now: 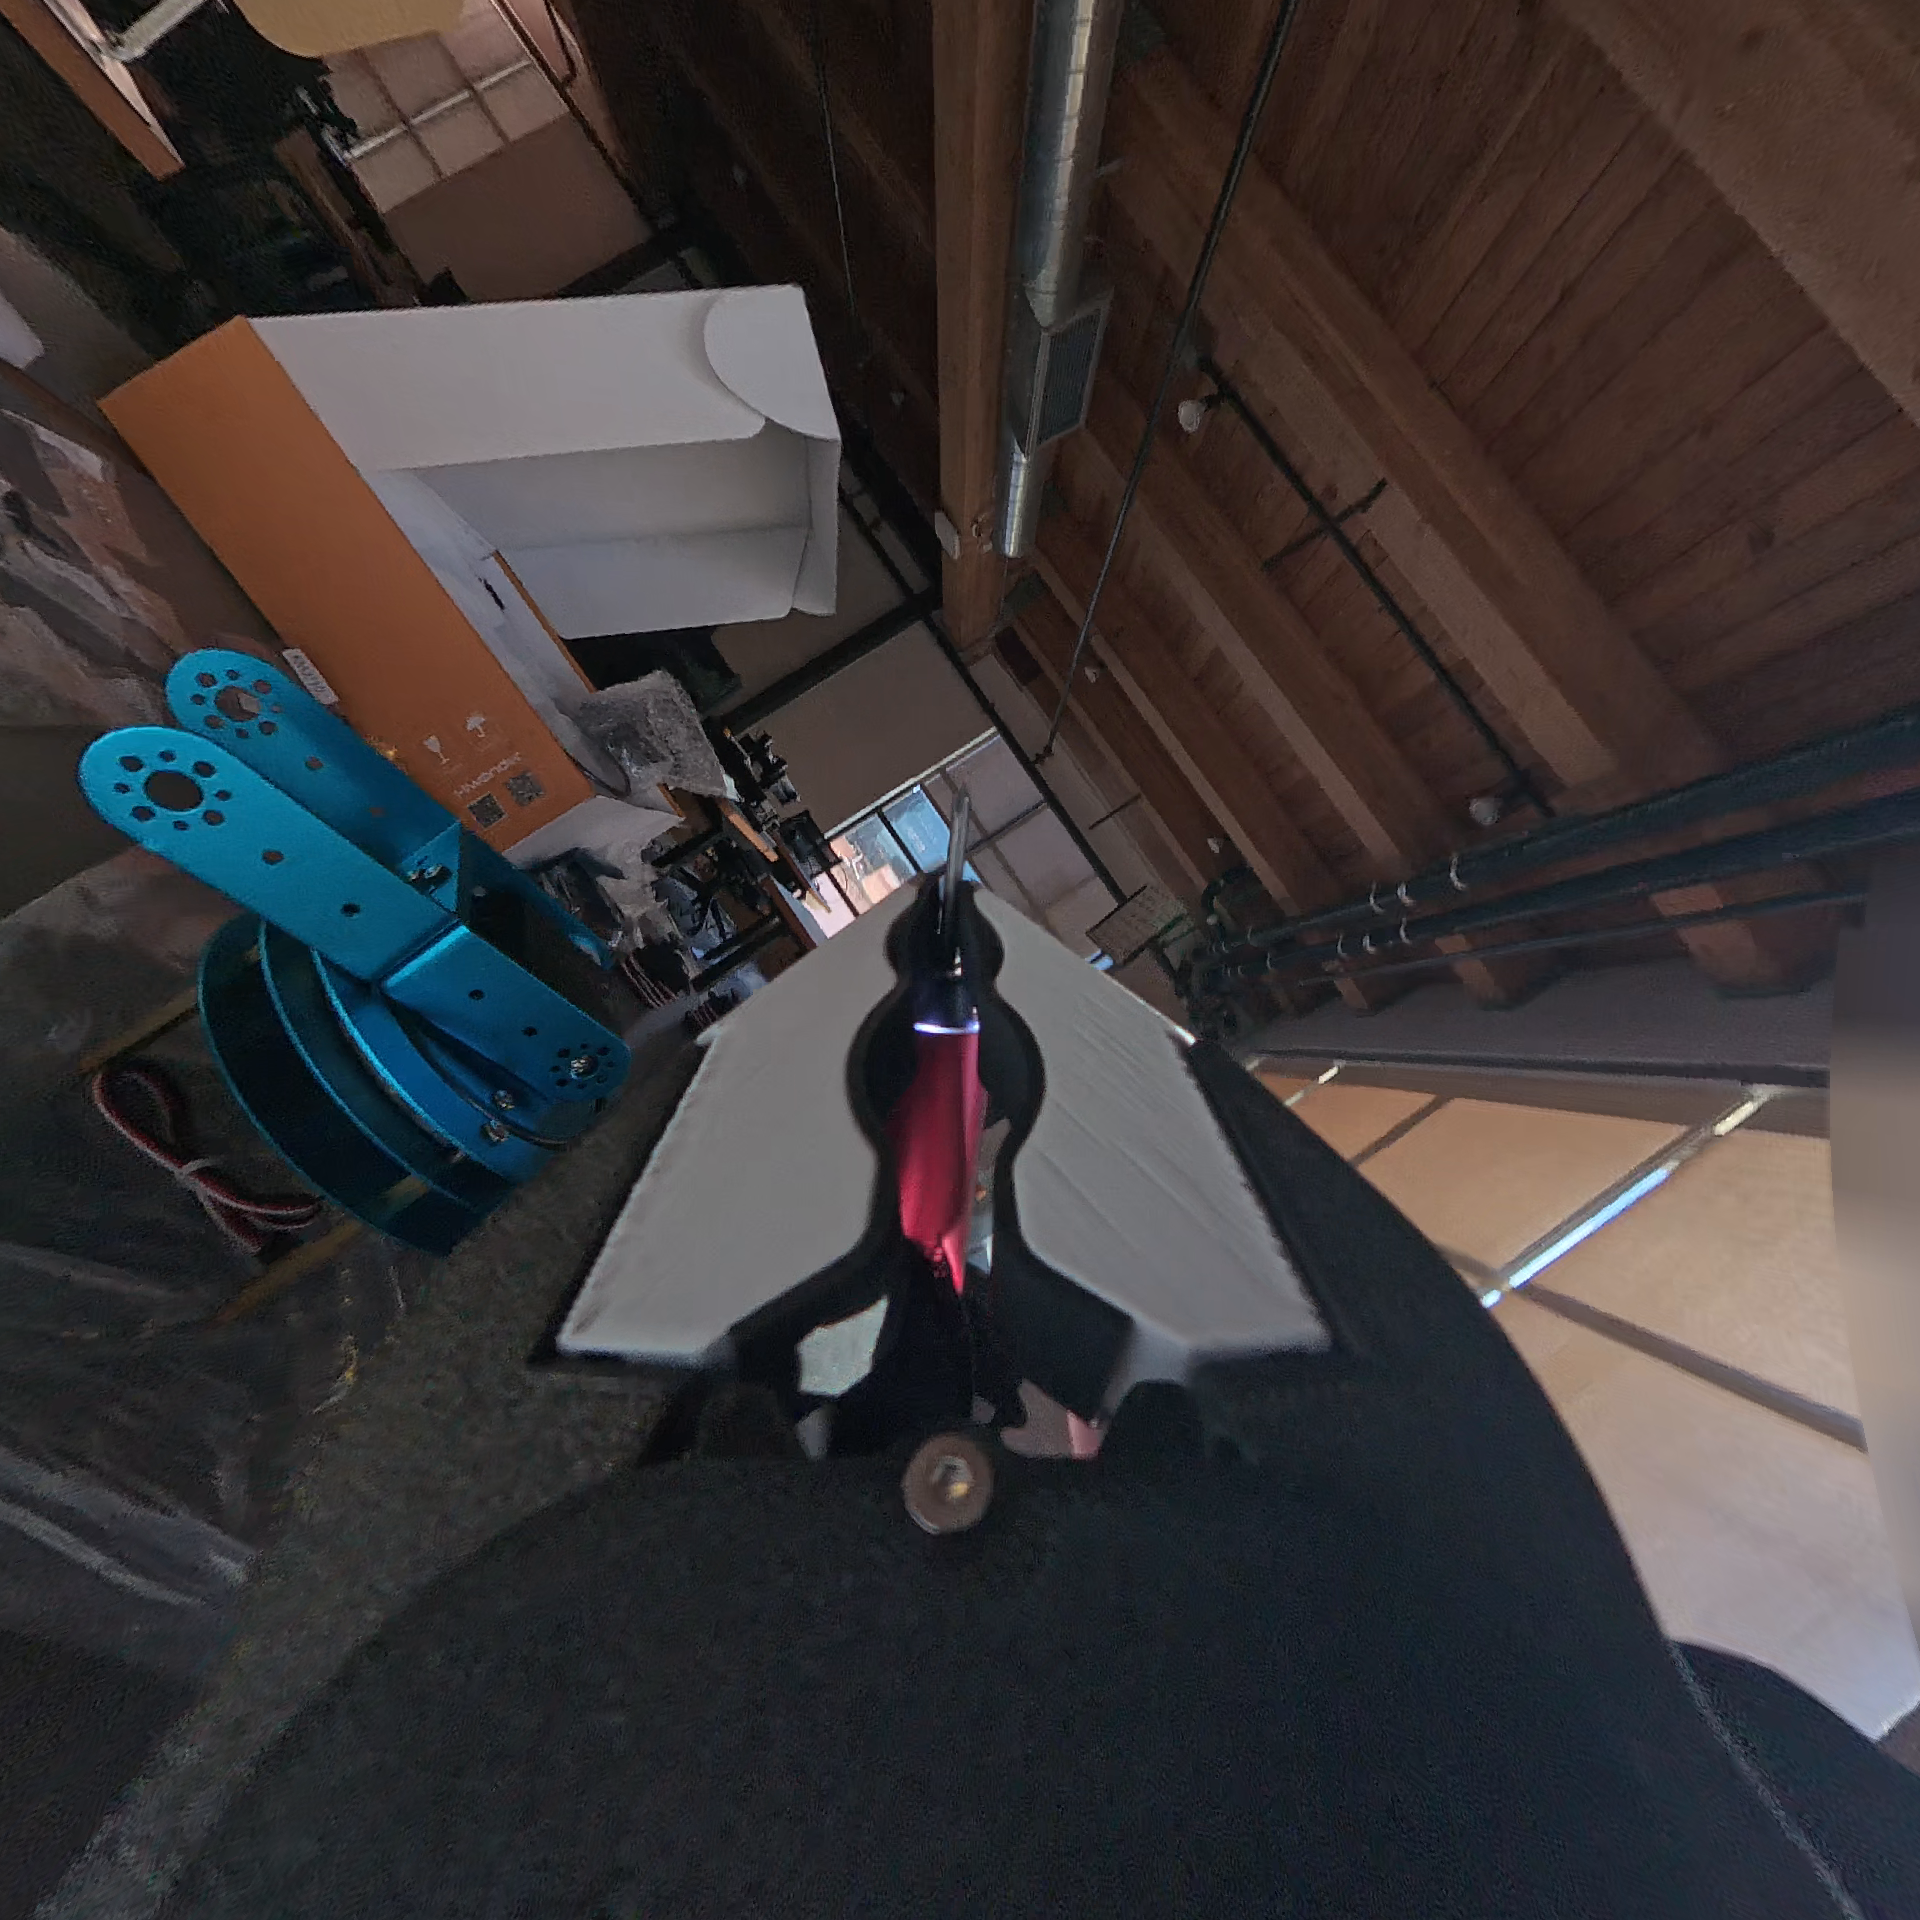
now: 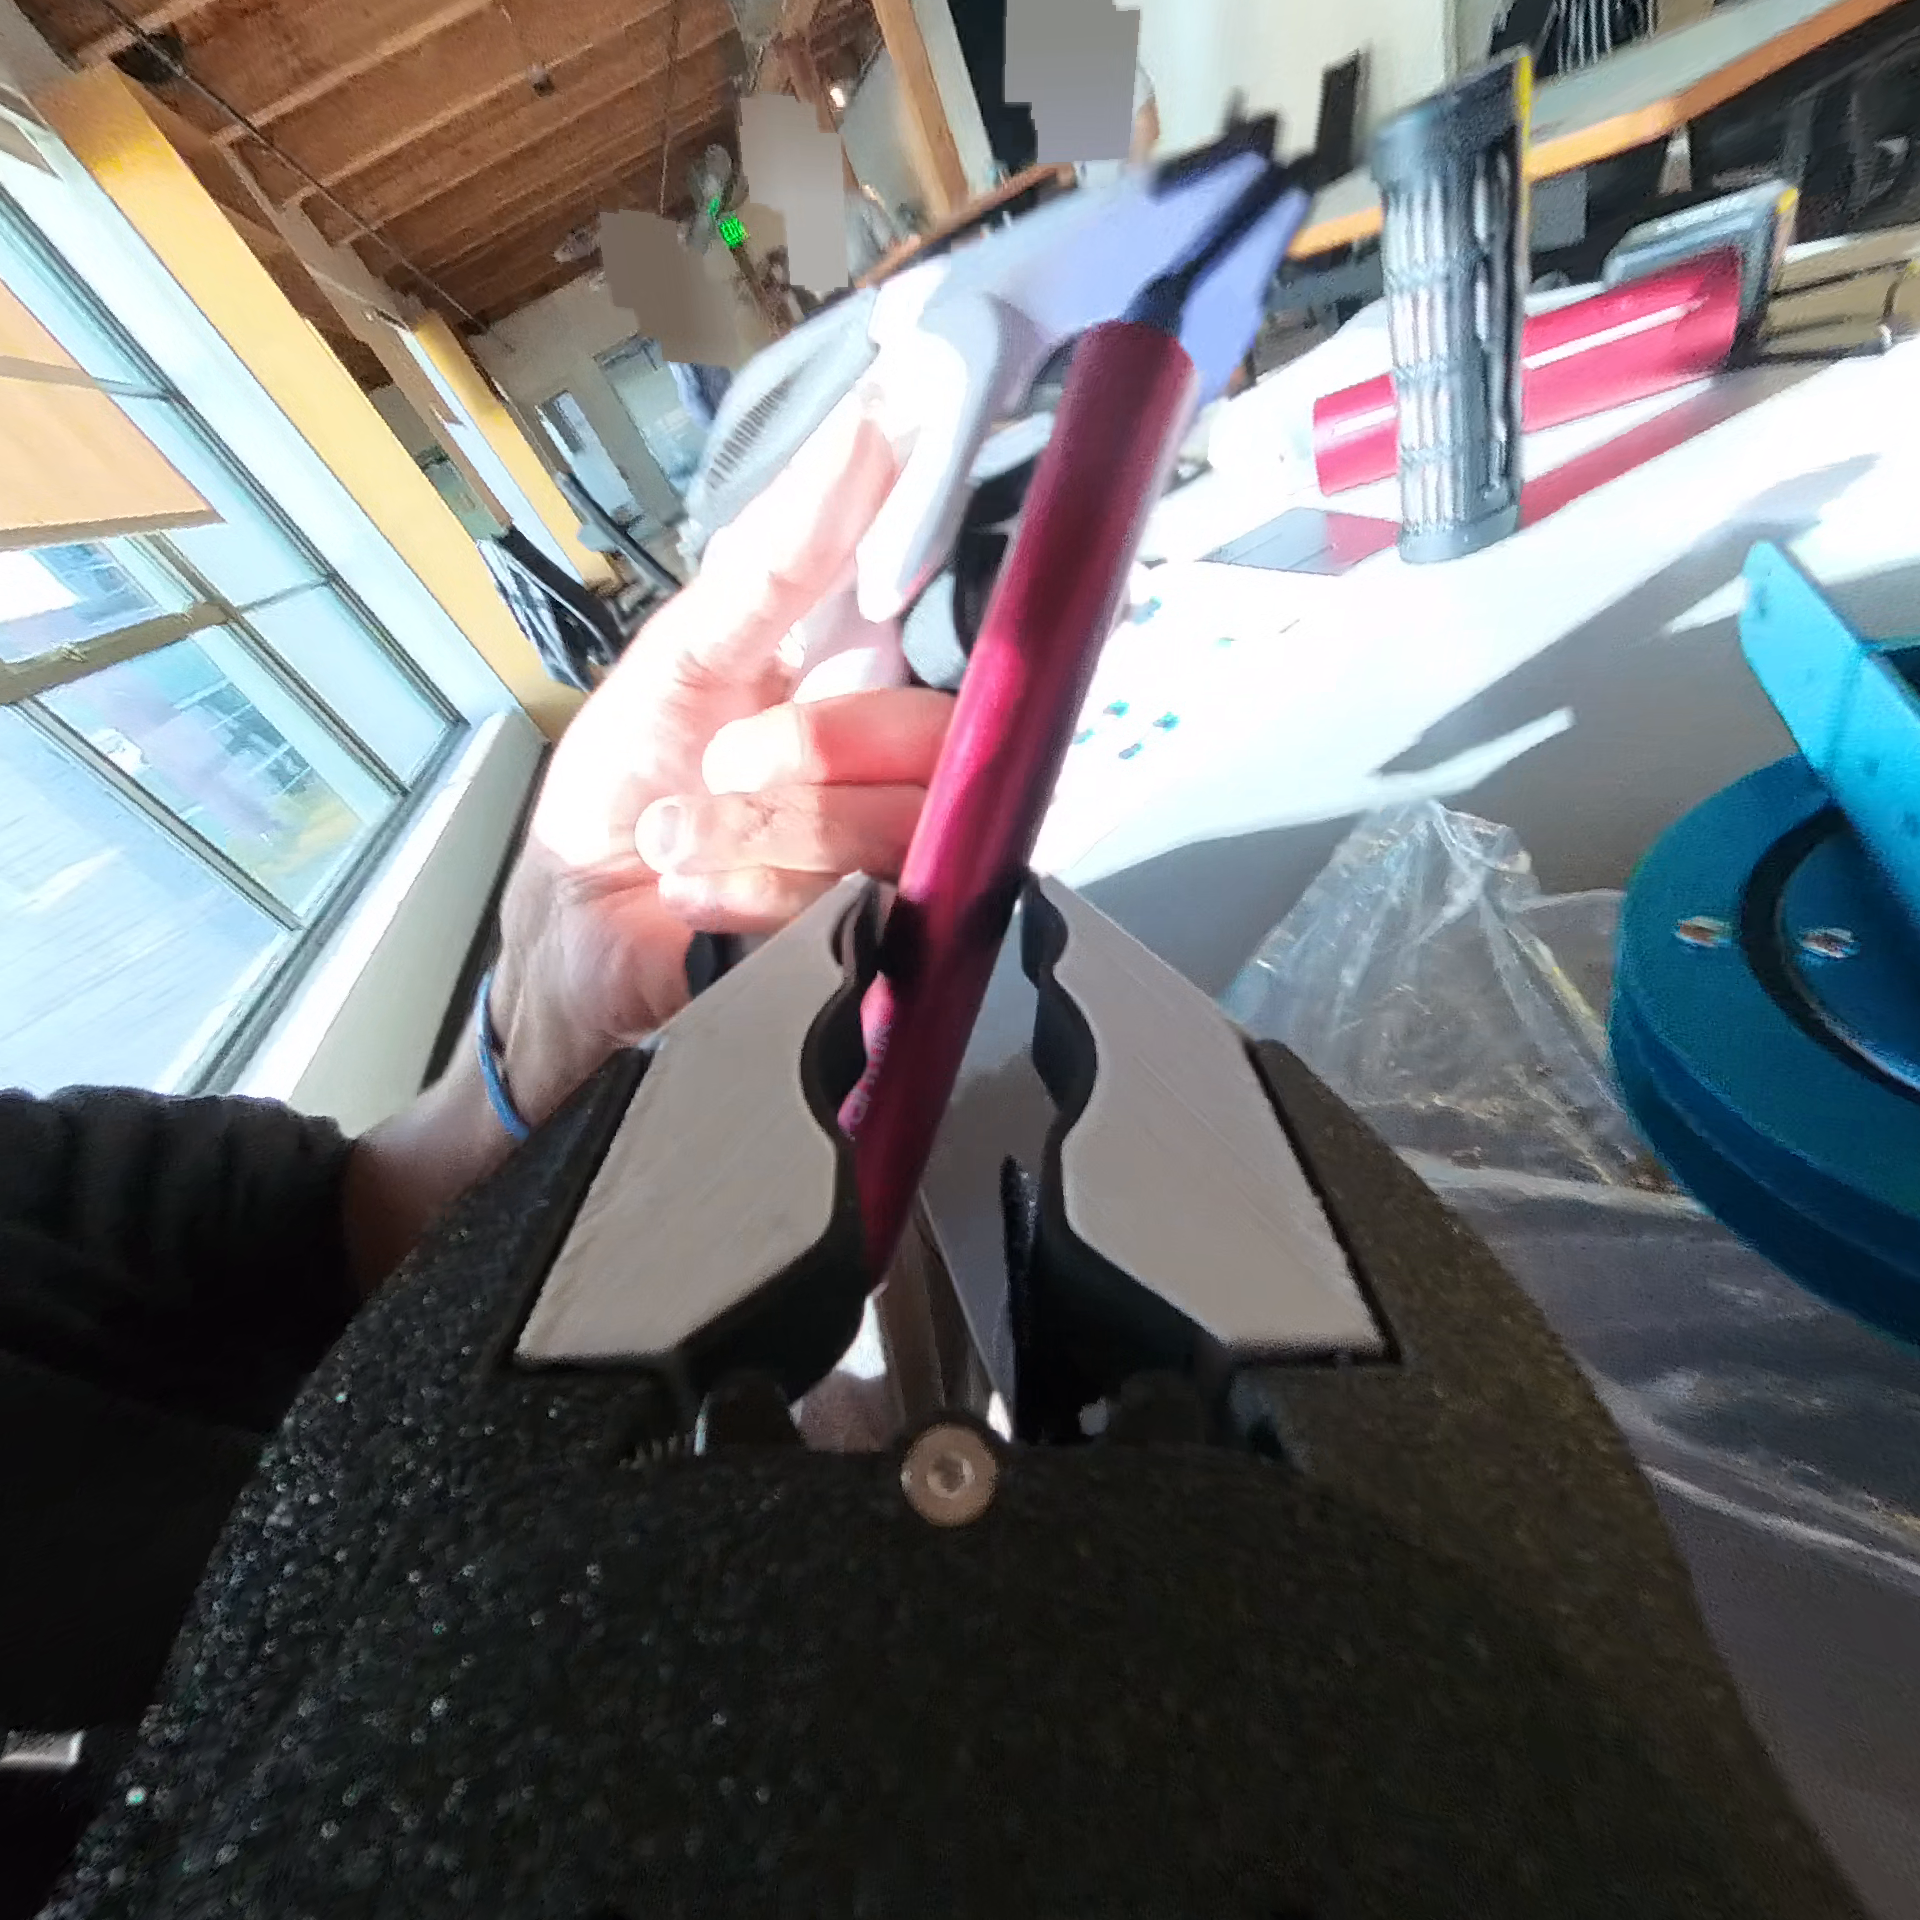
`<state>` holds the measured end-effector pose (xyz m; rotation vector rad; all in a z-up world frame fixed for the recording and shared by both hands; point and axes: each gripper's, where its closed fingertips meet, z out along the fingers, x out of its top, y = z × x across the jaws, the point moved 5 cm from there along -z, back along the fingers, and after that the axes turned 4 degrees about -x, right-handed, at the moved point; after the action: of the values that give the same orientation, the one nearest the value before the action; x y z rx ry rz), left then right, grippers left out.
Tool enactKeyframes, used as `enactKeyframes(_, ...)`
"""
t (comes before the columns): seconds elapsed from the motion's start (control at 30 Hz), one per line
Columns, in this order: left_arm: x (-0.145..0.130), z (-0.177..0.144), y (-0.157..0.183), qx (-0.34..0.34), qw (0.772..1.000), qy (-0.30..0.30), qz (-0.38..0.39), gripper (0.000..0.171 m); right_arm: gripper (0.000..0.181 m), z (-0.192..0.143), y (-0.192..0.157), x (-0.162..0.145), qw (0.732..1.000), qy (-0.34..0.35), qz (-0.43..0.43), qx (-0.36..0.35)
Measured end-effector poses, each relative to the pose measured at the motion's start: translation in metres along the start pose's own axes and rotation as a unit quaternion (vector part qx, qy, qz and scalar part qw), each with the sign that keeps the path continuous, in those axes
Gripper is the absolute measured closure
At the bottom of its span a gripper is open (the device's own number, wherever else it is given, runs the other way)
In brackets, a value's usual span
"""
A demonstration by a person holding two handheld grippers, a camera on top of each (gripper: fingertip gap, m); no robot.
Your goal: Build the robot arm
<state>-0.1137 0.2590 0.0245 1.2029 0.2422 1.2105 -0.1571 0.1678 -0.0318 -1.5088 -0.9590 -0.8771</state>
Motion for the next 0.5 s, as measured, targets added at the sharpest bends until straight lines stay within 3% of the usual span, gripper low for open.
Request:
enactKeyframes(0.1, 0.001, -0.001, 0.003, -0.009, 0.998, -0.062, 0.024, 0.166, 0.162, -0.015, 0.022, 0.000, 0.999, -0.014, -0.003, -0.042)
enactKeyframes(0.13, 0.005, -0.005, 0.002, 0.002, 0.996, -0.078, 0.045, 0.152, 0.162, -0.026, 0.028, 0.000, 0.998, -0.021, -0.005, -0.052)
enactKeyframes(0.17, 0.010, -0.011, 0.001, 0.020, 0.993, -0.093, 0.070, 0.140, 0.162, -0.041, 0.035, 0.002, 0.997, -0.026, -0.010, -0.070)
enactKeyframes(0.27, 0.017, -0.035, 0.002, 0.065, 0.973, -0.144, 0.171, 0.139, 0.162, -0.107, 0.058, 0.016, 0.987, -0.018, -0.037, -0.153)
enactKeyframes(0.37, 0.003, -0.062, -0.010, 0.163, 0.901, -0.271, 0.299, 0.137, 0.161, -0.191, 0.102, 0.033, 0.949, -0.047, -0.076, -0.301)
enactKeyframes(0.43, -0.010, -0.073, -0.018, 0.216, 0.848, -0.329, 0.355, 0.136, 0.162, -0.240, 0.148, 0.029, 0.896, -0.132, -0.107, -0.411)
enactKeyframes(0.5, -0.027, -0.078, -0.023, 0.233, 0.819, -0.368, 0.374, 0.136, 0.163, -0.267, 0.190, 0.022, 0.864, -0.172, -0.111, -0.461)
